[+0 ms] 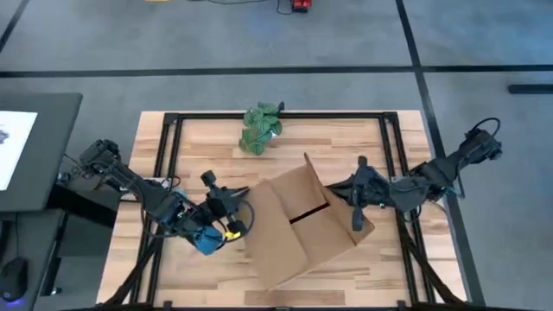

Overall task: Wrap mug
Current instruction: Close the cardboard box

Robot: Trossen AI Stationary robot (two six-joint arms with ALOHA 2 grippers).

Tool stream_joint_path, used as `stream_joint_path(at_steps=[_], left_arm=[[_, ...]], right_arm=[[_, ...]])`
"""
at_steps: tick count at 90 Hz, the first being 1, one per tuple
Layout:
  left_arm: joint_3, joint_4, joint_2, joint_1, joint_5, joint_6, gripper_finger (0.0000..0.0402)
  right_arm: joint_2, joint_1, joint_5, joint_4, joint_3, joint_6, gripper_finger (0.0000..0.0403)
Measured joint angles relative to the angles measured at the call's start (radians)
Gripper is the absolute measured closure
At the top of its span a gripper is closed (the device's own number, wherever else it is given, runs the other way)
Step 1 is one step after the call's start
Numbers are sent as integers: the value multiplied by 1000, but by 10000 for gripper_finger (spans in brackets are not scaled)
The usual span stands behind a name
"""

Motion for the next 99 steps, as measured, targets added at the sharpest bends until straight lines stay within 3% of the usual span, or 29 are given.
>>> stream_joint_path(at_steps=[15, 36, 53, 76, 99], left_arm=[[-1, -8, 1, 6, 6, 10, 402], [-2, -14, 1, 6, 2, 17, 402], [-2, -15, 0, 6, 6, 17, 402], [-1, -22, -1, 31, 26, 16, 402], [0, -24, -2, 130, 36, 111, 402]], right_arm=[[-75, 0, -93, -71, 9, 34, 403], [-131, 3, -112, -94, 13, 134, 403], [-127, 14, -229, -114, 13, 157, 403], [4, 4, -228, -43, -18, 54, 403], [203, -63, -221, -8, -19, -39, 403]])
